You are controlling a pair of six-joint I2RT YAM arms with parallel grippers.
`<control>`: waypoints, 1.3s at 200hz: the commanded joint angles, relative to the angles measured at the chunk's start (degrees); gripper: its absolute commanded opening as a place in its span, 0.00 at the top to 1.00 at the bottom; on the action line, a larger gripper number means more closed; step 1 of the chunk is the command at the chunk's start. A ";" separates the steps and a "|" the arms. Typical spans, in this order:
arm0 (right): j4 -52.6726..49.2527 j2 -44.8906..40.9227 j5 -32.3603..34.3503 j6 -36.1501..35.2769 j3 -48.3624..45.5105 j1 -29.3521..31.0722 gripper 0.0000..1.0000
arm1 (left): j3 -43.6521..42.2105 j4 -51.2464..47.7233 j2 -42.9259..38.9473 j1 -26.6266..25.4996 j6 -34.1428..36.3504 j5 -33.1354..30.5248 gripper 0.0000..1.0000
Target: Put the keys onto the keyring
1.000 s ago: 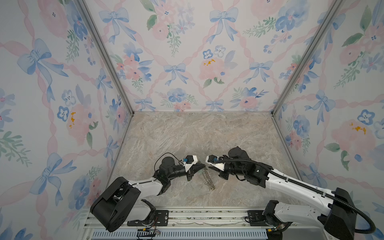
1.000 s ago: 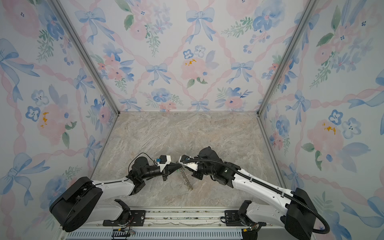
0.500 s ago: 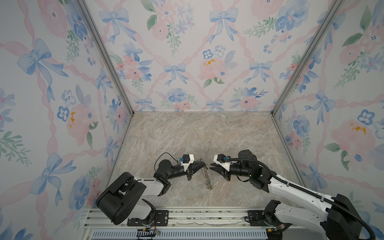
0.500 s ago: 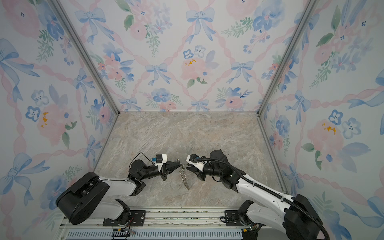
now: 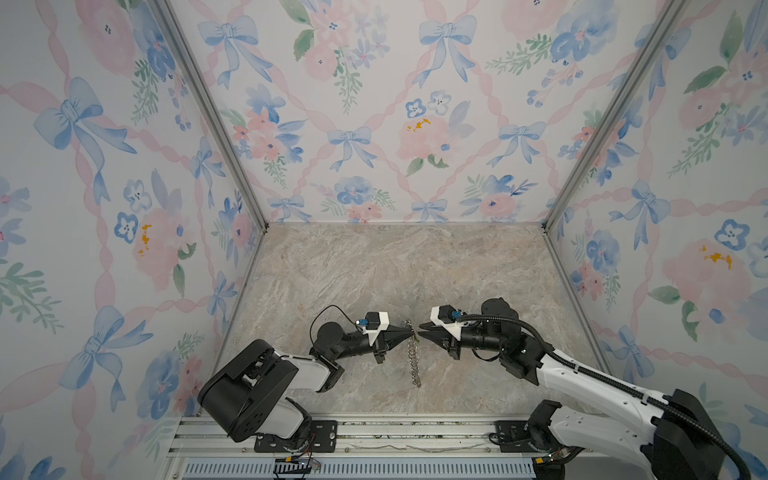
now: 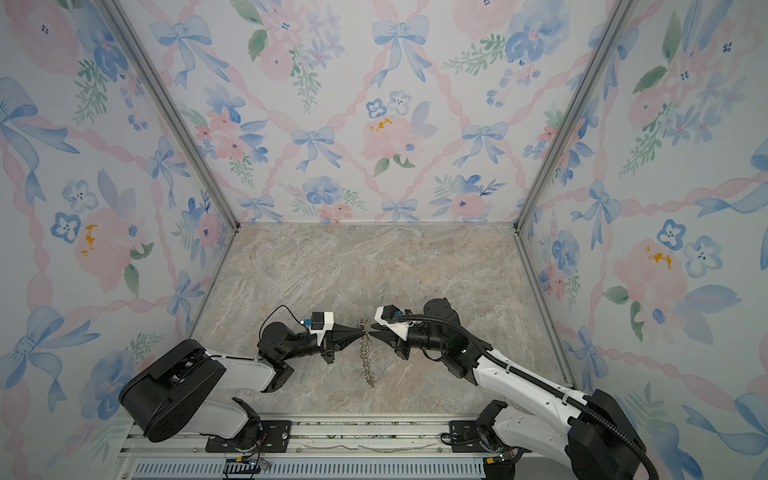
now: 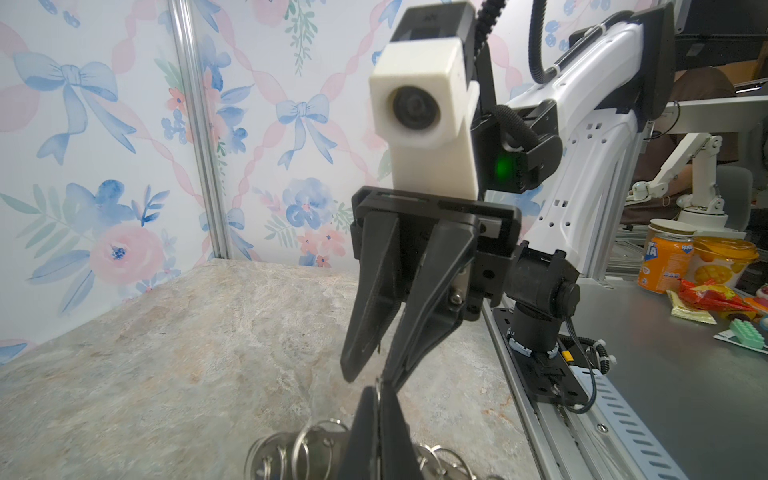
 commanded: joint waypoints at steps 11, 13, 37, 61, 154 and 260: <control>0.91 0.35 -4.18 -0.02 -0.57 -0.12 0.81 | -0.12 3.31 -1.19 -0.29 0.51 0.46 1.00; 0.96 0.35 -4.18 -0.05 -0.57 -0.14 0.81 | -0.08 3.27 -1.18 -0.26 0.54 0.58 1.00; 0.91 1.04 -5.05 -0.13 0.13 0.14 0.84 | 0.17 3.38 -0.72 -0.30 0.76 1.56 1.00; 0.72 2.12 -4.75 -0.39 0.84 0.48 0.85 | 0.20 4.80 -0.32 -0.72 0.83 3.02 1.00; 3.16 1.29 -5.53 0.57 0.79 1.61 0.88 | 0.15 5.74 1.46 -1.20 1.11 3.83 1.00; -29.05 3.92 16.23 -6.77 15.35 6.43 1.00 | 0.44 -17.36 -5.99 -0.39 12.19 -5.38 0.79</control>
